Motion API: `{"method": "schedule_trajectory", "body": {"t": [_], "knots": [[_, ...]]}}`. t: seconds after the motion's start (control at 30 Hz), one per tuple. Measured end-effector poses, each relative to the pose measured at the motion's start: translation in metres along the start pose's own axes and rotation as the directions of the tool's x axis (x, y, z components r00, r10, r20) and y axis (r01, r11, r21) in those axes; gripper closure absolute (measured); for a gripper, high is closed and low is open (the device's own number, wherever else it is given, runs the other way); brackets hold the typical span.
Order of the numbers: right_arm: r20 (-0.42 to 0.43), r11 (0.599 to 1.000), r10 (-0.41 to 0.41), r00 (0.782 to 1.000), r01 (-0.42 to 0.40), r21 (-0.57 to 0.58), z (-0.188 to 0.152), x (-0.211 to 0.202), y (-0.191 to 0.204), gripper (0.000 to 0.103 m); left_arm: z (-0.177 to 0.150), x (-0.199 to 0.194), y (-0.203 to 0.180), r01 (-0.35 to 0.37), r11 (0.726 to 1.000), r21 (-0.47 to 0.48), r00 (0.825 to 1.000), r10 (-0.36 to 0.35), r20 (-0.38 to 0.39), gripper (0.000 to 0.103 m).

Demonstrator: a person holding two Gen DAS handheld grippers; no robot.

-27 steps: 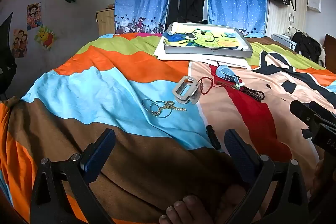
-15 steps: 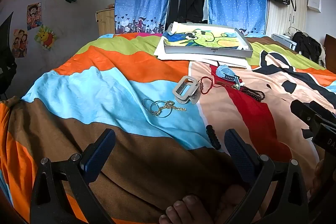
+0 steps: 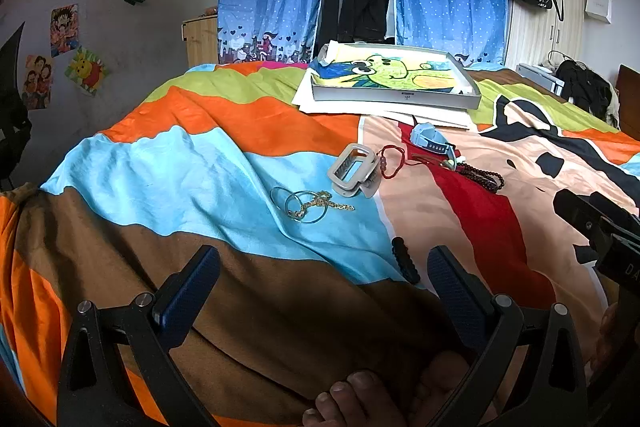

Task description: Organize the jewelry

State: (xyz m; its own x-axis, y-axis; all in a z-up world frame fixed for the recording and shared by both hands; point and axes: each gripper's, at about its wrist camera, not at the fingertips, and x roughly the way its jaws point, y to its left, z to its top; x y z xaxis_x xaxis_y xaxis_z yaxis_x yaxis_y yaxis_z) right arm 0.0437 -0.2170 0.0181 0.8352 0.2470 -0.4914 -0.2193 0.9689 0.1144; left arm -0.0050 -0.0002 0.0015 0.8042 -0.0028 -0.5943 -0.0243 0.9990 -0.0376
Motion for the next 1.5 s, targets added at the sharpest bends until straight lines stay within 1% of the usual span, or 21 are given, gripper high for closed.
{"method": "schedule_trajectory", "body": {"t": [1.5], "knots": [[0.003, 1.000, 0.001, 1.000, -0.001, 0.002, -0.0002, -0.0016, -0.0009, 0.000, 0.0024, 0.0062, -0.0032, 0.001, 1.000, -0.001, 1.000, -0.001, -0.001, 0.001]]}}
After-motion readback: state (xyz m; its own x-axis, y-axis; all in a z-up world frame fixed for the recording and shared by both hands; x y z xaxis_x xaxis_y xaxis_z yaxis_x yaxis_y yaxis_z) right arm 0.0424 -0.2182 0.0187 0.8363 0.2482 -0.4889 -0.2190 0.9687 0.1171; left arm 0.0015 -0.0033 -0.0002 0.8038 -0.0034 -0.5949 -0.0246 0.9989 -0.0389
